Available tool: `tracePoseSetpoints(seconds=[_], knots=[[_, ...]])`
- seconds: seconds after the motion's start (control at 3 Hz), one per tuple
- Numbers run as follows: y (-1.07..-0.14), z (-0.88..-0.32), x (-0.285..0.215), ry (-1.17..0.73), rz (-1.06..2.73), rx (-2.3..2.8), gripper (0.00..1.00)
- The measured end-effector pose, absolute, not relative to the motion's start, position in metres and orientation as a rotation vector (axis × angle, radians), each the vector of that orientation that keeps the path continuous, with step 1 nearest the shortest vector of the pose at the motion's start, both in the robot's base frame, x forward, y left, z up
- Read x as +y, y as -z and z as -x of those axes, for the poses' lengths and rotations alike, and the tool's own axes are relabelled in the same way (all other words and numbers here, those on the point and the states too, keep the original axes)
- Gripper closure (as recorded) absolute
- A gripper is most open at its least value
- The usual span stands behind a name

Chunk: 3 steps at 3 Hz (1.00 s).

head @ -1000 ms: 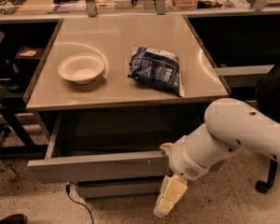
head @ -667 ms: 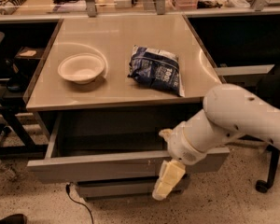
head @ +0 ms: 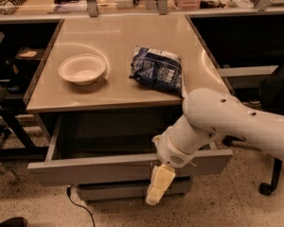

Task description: Open top drawer

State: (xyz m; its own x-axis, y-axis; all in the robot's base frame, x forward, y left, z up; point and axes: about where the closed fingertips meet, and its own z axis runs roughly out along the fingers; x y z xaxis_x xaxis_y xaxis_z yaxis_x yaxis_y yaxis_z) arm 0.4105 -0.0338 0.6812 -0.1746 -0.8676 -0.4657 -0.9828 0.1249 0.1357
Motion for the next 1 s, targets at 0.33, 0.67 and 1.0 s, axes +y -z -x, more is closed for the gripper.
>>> tracePoseSetpoints(seconds=[0.33, 0.67, 1.0], knots=[[-0.658, -0.394, -0.024, -0.665, 1.831, 2.176, 0.00], [-0.654, -0.385, -0.024, -0.693, 1.831, 2.201, 0.00], [-0.664, -0.371, -0.030, -0.718, 1.795, 2.216, 0.00]])
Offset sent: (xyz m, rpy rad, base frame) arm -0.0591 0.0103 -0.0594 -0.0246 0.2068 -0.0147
